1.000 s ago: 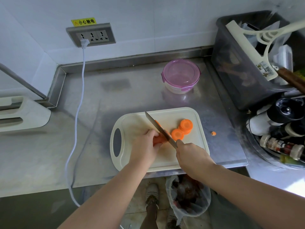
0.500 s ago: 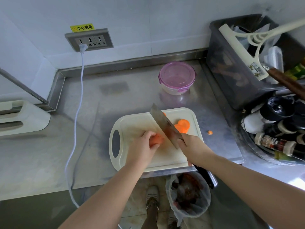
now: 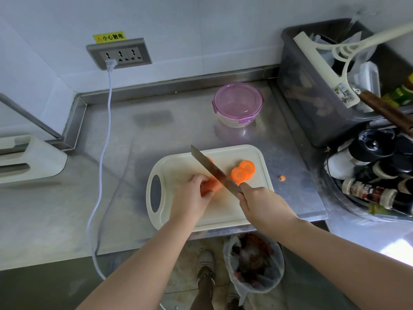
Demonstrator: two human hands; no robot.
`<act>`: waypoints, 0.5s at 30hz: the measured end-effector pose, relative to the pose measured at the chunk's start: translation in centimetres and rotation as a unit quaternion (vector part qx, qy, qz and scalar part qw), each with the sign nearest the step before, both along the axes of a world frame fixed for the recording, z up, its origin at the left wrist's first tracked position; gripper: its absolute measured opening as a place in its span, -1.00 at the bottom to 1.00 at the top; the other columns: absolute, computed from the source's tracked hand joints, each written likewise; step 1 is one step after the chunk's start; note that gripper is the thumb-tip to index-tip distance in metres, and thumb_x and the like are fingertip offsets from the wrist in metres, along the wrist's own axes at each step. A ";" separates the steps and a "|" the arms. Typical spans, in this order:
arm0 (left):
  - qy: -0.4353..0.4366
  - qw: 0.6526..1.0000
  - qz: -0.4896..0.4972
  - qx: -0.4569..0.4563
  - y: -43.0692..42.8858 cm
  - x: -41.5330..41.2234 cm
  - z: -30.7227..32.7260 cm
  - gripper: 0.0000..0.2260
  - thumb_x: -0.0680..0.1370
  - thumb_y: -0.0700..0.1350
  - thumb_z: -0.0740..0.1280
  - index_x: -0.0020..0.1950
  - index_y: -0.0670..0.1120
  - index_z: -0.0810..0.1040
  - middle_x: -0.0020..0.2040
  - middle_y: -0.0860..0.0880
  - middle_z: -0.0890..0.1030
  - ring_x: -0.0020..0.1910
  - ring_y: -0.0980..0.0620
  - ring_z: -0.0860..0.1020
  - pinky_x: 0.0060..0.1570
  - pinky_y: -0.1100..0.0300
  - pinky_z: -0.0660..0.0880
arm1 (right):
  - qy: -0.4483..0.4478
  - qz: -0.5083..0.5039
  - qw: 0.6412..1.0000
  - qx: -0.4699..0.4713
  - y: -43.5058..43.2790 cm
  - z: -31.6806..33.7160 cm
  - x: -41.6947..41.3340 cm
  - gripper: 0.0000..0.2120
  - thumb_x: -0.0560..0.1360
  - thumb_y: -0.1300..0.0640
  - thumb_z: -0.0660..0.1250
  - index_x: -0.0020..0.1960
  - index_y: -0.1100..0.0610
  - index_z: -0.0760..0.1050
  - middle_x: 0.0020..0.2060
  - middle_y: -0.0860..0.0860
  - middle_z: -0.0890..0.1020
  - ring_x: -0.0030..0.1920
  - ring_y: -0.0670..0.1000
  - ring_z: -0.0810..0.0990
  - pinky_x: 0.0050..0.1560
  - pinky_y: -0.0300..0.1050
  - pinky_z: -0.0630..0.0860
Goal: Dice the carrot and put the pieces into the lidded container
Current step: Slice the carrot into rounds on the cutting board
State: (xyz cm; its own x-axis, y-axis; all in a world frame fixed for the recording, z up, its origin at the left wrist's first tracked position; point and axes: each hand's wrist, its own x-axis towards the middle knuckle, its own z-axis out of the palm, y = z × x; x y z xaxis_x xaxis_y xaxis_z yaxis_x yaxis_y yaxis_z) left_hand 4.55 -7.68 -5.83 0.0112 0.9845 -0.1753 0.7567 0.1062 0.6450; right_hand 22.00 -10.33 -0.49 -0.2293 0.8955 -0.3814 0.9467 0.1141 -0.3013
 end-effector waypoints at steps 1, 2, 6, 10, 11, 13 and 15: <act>-0.001 1.000 0.000 -0.002 0.0 0.0 0.1 -0.76 0.49 -0.11 0.40 0.15 -0.05 0.54 0.07 0.01 0.61 0.03 0.02 0.57 0.02 0.22 0.46 | -0.003 0.001 1.000 -0.003 0.0 0.0 0.0 -0.79 0.67 0.06 -0.04 0.15 0.11 0.31 -0.39 -0.05 0.36 -0.46 -0.05 0.33 -0.48 -0.18 0.21; -0.001 1.000 0.000 -0.003 0.0 0.0 0.1 -0.76 0.50 -0.11 0.40 0.15 -0.05 0.54 0.07 0.02 0.61 0.03 0.02 0.57 0.01 0.23 0.45 | -0.006 0.002 1.000 -0.004 0.0 0.0 -0.1 -0.80 0.67 0.07 -0.04 0.15 0.11 0.31 -0.39 -0.05 0.37 -0.47 -0.05 0.33 -0.49 -0.18 0.21; 0.004 1.000 0.001 -0.004 0.0 0.0 0.2 -0.77 0.50 -0.11 0.39 0.15 -0.04 0.54 0.07 0.01 0.62 0.02 0.01 0.58 0.02 0.19 0.47 | -0.020 0.012 1.000 -0.002 0.1 -0.3 -0.2 -0.81 0.67 0.07 -0.02 0.17 0.10 0.30 -0.39 -0.05 0.37 -0.47 -0.05 0.34 -0.50 -0.20 0.19; 0.007 1.000 -0.001 -0.005 -0.1 0.1 0.3 -0.78 0.50 -0.11 0.39 0.13 -0.04 0.54 0.05 0.02 0.62 0.01 0.00 0.58 0.02 0.14 0.49 | -0.028 0.014 0.999 -0.008 0.1 -0.7 -0.3 -0.83 0.66 0.11 0.00 0.18 0.11 0.29 -0.38 -0.02 0.40 -0.45 0.00 0.39 -0.49 -0.17 0.24; 0.009 1.000 -0.001 -0.004 -0.1 0.1 0.2 -0.78 0.50 -0.11 0.39 0.13 -0.03 0.54 0.06 0.02 0.62 0.01 0.00 0.58 0.02 0.13 0.49 | -0.037 0.018 0.999 -0.006 0.1 -0.8 -0.3 -0.84 0.65 0.13 0.01 0.18 0.12 0.29 -0.37 -0.01 0.41 -0.44 0.02 0.40 -0.49 -0.16 0.25; 0.013 1.000 0.001 0.000 -0.2 0.1 0.2 -0.78 0.50 -0.11 0.39 0.13 -0.03 0.54 0.07 0.01 0.62 0.01 -0.01 0.58 0.01 0.14 0.48 | -0.060 0.028 0.998 -0.006 0.1 -1.0 -0.5 -0.83 0.64 0.18 0.04 0.22 0.14 0.27 -0.37 -0.01 0.40 -0.45 0.01 0.38 -0.50 -0.16 0.24; 0.023 1.000 -0.001 0.013 -0.2 0.2 0.1 -0.78 0.49 -0.09 0.40 0.12 -0.04 0.56 0.07 0.02 0.62 0.00 -0.01 0.58 -0.01 0.18 0.47 | -0.076 0.035 0.996 -0.011 0.1 -1.1 -0.7 -0.80 0.62 0.22 0.06 0.24 0.16 0.26 -0.38 -0.03 0.36 -0.47 -0.03 0.32 -0.50 -0.17 0.21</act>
State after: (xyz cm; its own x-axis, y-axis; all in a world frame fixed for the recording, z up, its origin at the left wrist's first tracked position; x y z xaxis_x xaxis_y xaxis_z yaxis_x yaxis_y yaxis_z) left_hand 4.73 -7.90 -5.71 0.0048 0.9887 -0.1496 0.7855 0.0889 0.6125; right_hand 21.31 -10.24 -1.58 -0.2285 0.8706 -0.4358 0.9716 0.1759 -0.1580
